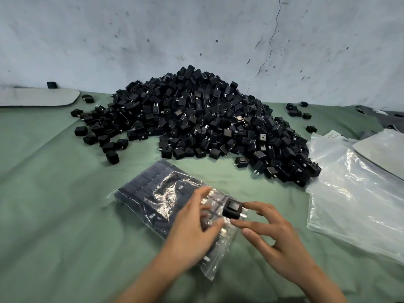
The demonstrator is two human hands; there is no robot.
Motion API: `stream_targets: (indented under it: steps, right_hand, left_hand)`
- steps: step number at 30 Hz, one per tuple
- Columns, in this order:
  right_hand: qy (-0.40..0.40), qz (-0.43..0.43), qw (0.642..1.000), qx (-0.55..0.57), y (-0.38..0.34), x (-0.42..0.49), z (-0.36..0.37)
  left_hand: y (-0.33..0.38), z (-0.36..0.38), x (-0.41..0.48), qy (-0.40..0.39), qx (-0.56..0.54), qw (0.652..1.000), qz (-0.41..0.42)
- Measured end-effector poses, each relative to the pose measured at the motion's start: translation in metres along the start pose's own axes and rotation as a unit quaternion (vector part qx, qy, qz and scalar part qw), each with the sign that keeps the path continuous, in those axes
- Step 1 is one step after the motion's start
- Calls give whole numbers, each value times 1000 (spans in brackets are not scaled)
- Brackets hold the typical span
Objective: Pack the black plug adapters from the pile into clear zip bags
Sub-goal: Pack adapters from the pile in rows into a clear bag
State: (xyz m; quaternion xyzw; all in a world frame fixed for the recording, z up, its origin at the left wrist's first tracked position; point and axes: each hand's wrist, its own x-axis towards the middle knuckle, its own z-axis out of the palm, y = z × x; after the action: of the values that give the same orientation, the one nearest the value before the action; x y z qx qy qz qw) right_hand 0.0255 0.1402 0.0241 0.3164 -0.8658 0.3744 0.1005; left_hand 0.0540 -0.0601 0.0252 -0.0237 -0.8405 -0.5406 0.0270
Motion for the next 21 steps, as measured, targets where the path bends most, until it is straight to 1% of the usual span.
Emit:
stream_targets:
  steps: [1, 2, 3, 4, 5, 7, 10, 13, 15, 18, 20, 21]
  right_hand:
    - [7, 13, 1000, -5, 5, -4, -4]
    - [8, 28, 1000, -9, 10, -8, -8]
    - [4, 41, 999, -10, 14, -12, -13]
    - [0, 50, 999, -10, 17, -16, -16]
    - [-5, 52, 999, -10, 19, -20, -18]
    - [-25, 49, 998, -13, 21, -27, -19]
    - [-60, 49, 997, -9, 19, -32, -13]
    - [-63, 29, 998, 5, 15, -29, 2]
    - [-70, 19, 997, 14, 12, -25, 17]
    - [-80, -22, 996, -38, 9, -18, 42]
    - [-105, -61, 988, -93, 9, -14, 55]
    - [-138, -70, 981, -113, 10, -12, 59]
  left_hand:
    - [-3, 8, -3, -11, 126, 992, 21]
    - [-8, 16, -6, -33, 231, 971, 46]
    - [-12, 22, -8, -51, 303, 949, 66]
    - [-14, 25, -9, -57, 351, 931, 82]
    - [-15, 27, -8, -49, 377, 920, 93]
    - [-13, 27, -5, -21, 404, 909, 98]
    - [-5, 24, -7, 1, 413, 904, 108]
    - [2, 23, -9, 24, 435, 889, 142]
    - [5, 24, -11, 20, 434, 889, 149]
    - [6, 23, -13, 14, 451, 879, 155]
    - [4, 20, -13, -8, 432, 890, 148]
    - [1, 17, -12, -12, 399, 905, 150]
